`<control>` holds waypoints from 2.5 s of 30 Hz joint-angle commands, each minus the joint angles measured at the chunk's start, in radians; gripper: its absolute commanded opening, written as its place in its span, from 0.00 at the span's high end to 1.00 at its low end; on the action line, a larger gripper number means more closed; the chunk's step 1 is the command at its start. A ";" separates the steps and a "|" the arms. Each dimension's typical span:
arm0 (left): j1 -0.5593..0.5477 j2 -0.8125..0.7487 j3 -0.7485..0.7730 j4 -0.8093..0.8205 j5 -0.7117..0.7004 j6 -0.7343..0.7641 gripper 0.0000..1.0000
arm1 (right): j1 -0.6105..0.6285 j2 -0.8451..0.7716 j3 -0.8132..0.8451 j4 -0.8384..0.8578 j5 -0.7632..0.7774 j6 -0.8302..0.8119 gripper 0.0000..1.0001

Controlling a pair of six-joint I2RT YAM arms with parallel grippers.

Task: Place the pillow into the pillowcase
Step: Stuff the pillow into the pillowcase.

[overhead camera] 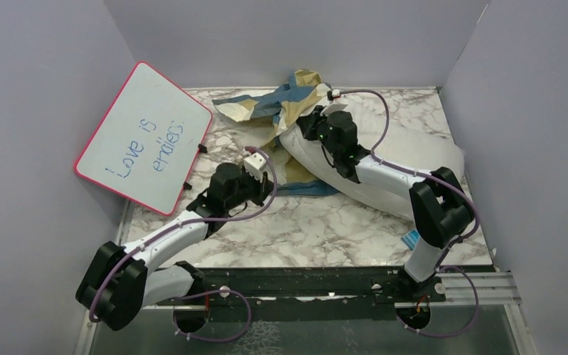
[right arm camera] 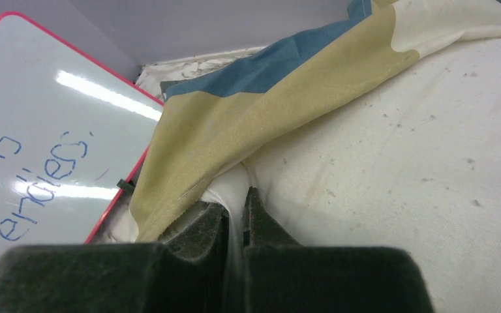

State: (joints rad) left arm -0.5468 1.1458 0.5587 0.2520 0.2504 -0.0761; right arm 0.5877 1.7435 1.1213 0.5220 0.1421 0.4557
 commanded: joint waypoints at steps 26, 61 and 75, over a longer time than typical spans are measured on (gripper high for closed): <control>0.150 0.320 0.266 0.012 0.071 0.413 0.17 | -0.013 -0.090 -0.069 0.192 -0.013 0.008 0.99; -0.338 0.091 -0.111 0.367 -0.306 -0.344 1.00 | -0.015 -0.015 -0.053 0.315 -0.054 0.097 0.83; -0.347 -0.084 -0.180 0.295 -0.346 -0.409 0.66 | -0.066 -0.293 0.102 -0.636 -0.364 -0.516 0.31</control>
State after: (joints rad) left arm -0.8852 1.0977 0.3771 0.5804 -0.0948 -0.4782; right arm 0.5312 1.4693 1.1362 0.2127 -0.1455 0.1699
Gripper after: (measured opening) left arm 0.279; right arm 0.664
